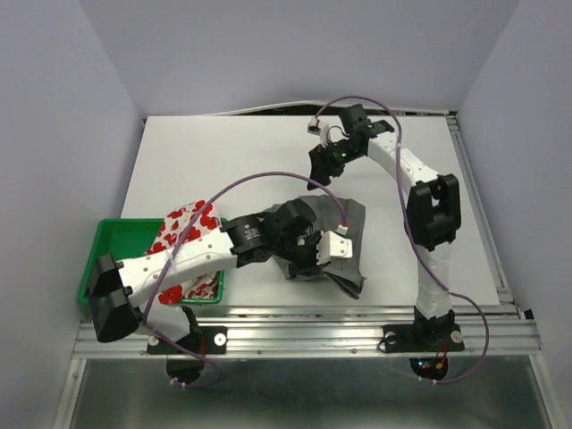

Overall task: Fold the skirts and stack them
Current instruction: Fold the skirt

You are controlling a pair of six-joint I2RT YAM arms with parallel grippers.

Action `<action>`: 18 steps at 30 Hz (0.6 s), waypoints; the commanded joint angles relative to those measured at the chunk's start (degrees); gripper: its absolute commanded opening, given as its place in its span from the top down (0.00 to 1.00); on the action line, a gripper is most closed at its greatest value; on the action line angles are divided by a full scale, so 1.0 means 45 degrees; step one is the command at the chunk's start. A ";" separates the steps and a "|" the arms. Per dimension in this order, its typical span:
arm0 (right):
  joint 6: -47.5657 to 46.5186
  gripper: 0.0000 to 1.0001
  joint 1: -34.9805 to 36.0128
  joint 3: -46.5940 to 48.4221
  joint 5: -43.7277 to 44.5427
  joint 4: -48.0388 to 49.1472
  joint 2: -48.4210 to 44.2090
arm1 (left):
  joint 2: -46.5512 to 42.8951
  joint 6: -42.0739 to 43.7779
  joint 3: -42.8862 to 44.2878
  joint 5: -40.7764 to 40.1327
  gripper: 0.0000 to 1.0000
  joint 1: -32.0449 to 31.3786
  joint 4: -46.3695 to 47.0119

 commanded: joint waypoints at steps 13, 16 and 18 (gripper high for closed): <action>-0.2652 0.37 0.0870 -0.4328 -0.0452 0.0211 0.1142 | -0.0100 -0.0661 0.1050 0.0746 1.00 0.1804 0.0769; -0.2887 0.39 0.0871 -0.4801 -0.0394 0.0289 0.0926 | 0.0292 -0.0603 0.1286 0.0142 1.00 0.2354 0.1277; -0.3023 0.40 0.0871 -0.5035 -0.0432 0.0309 0.0808 | 0.0526 -0.0486 0.1500 -0.0269 1.00 0.2706 0.1744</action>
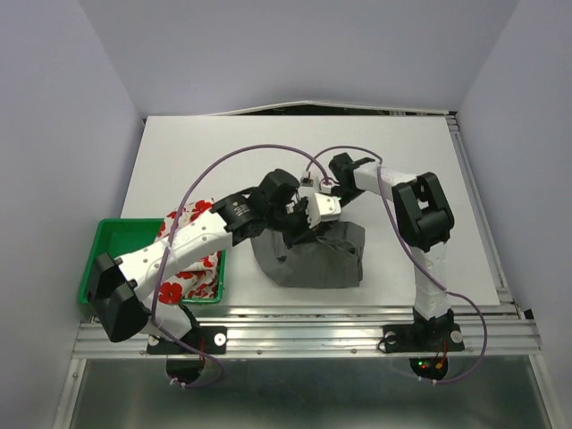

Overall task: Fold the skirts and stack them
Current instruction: Fold the skirt

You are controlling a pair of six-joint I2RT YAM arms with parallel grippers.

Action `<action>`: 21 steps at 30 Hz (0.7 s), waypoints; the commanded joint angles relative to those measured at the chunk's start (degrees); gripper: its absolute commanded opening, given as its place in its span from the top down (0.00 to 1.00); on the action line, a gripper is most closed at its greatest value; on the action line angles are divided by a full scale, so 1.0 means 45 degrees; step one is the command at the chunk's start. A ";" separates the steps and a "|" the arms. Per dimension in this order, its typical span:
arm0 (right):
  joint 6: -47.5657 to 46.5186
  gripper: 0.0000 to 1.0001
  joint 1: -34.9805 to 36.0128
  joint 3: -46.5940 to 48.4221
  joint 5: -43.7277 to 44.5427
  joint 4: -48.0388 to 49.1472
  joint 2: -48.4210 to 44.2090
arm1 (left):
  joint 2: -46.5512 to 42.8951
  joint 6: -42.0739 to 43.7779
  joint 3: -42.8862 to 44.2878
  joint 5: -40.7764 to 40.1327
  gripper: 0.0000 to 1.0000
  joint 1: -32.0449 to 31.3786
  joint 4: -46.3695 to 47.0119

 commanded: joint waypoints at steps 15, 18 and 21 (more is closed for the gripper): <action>-0.0795 0.44 0.0113 -0.0528 0.0446 -0.0051 0.0022 | 0.1930 0.0903 -0.0281 -0.3290 1.00 0.1630 0.4906; -0.0639 0.44 0.0113 -0.0255 0.0563 -0.0090 0.0139 | 0.2027 0.1117 -0.0887 -0.3701 1.00 0.1649 0.5551; -0.0463 0.44 0.0113 0.0252 0.0894 -0.0265 0.0469 | 0.2086 0.1138 -0.1531 -0.3838 1.00 0.1630 0.6174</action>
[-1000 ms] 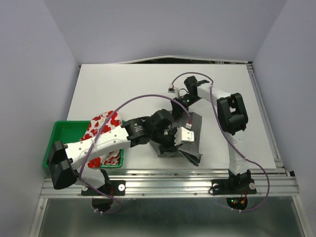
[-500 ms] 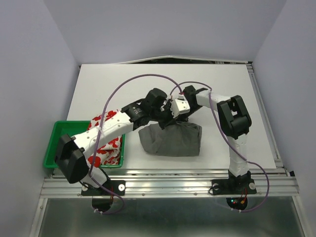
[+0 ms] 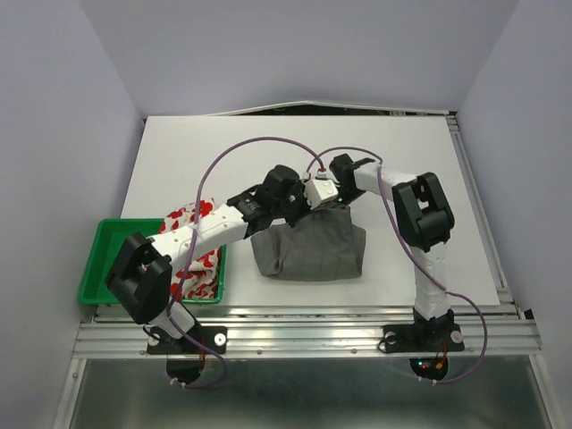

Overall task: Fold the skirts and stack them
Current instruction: Fold the skirt

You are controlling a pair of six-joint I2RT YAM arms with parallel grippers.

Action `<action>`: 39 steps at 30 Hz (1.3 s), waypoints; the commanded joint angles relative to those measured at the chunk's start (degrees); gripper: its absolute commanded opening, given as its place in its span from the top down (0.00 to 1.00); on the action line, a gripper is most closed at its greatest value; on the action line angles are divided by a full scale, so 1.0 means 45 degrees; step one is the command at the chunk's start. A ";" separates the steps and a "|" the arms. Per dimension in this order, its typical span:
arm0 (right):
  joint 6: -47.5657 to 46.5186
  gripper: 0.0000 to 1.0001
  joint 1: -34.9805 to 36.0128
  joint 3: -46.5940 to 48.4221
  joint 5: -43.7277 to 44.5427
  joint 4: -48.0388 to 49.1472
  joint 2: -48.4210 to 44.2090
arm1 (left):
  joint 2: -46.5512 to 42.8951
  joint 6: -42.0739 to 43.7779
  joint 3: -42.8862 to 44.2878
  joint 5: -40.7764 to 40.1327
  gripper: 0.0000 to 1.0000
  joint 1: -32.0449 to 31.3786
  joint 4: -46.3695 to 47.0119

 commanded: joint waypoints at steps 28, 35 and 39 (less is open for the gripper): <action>0.4010 0.32 -0.0866 0.5754 0.5550 0.0265 0.1082 | 0.1500 0.0771 -0.1952 -0.1531 1.00 -0.0198 0.3706; 0.5359 0.25 -0.2914 0.6283 0.5498 0.0578 0.0304 | 0.2574 0.0497 -0.1193 -0.1434 0.98 0.0133 0.3493; 0.5361 0.21 -0.3543 0.5175 0.4559 0.0617 -0.1527 | 0.3024 0.0595 -0.0568 -0.0810 0.82 0.0310 0.2829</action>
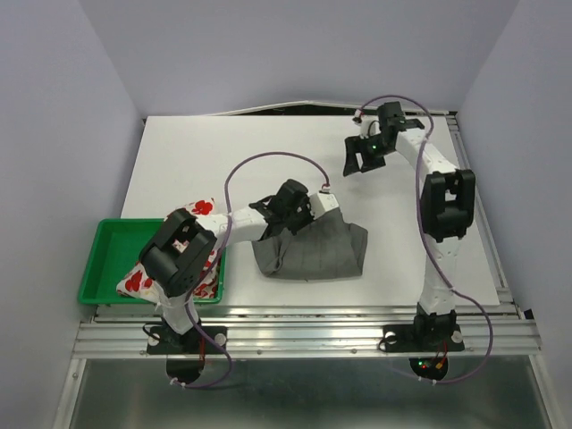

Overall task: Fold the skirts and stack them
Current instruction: Fold the skirt

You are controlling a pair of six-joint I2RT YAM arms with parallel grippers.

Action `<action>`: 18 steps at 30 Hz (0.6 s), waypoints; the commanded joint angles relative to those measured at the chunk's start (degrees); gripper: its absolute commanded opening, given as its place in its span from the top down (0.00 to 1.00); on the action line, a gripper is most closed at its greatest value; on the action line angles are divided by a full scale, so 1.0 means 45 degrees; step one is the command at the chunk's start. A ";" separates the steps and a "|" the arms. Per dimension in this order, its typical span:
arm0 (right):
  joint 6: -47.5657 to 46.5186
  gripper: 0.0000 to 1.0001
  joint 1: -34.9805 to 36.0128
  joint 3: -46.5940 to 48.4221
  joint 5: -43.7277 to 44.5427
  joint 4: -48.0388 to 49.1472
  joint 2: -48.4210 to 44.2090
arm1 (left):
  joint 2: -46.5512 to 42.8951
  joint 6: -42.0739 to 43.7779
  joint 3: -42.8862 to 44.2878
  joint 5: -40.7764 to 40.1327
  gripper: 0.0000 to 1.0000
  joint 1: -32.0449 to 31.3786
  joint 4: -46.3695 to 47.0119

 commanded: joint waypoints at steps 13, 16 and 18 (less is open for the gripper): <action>0.1544 0.24 0.0362 -0.7422 -0.4133 0.1448 -1.0073 | -0.1080 -0.2018 0.6298 0.1957 0.01 0.2681 -0.4794; 0.1719 0.23 0.2703 -0.9181 -0.2399 0.1857 -1.0992 | -0.1568 -0.2525 0.7179 0.1783 0.01 0.3580 -0.5733; 0.1603 0.21 0.4263 -1.0140 -0.0666 0.2344 -1.1266 | -0.1959 -0.2702 0.7452 0.1684 0.01 0.4184 -0.6202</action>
